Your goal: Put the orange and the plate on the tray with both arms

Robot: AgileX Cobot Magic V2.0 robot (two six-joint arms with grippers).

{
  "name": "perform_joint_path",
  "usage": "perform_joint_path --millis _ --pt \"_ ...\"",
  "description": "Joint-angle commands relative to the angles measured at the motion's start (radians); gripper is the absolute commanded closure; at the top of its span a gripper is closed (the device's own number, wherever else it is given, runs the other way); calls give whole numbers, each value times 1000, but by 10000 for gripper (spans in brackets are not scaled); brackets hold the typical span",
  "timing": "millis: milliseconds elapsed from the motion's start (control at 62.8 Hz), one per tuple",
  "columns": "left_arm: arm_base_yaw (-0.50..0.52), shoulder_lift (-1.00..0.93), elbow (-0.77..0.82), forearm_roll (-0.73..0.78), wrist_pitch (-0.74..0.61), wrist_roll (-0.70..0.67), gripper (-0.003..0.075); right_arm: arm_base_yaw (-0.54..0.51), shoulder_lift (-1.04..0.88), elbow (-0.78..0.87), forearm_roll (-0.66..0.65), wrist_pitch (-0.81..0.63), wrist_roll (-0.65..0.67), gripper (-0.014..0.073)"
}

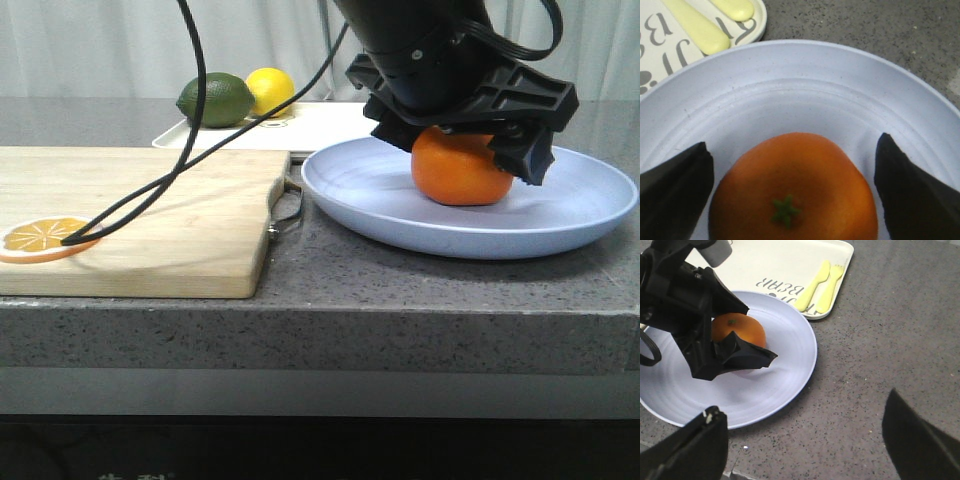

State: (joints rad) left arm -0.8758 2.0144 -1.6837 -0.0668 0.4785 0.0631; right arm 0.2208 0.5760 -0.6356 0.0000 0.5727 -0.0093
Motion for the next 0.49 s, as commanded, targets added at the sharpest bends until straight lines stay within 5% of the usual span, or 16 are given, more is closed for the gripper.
perform_joint_path --millis 0,478 --pt "-9 -103 -36 -4 -62 2 89 3 9 -29 0 -68 -7 -38" --pt "-9 -408 -17 -6 126 -3 89 3 9 -29 0 -34 -7 -38"
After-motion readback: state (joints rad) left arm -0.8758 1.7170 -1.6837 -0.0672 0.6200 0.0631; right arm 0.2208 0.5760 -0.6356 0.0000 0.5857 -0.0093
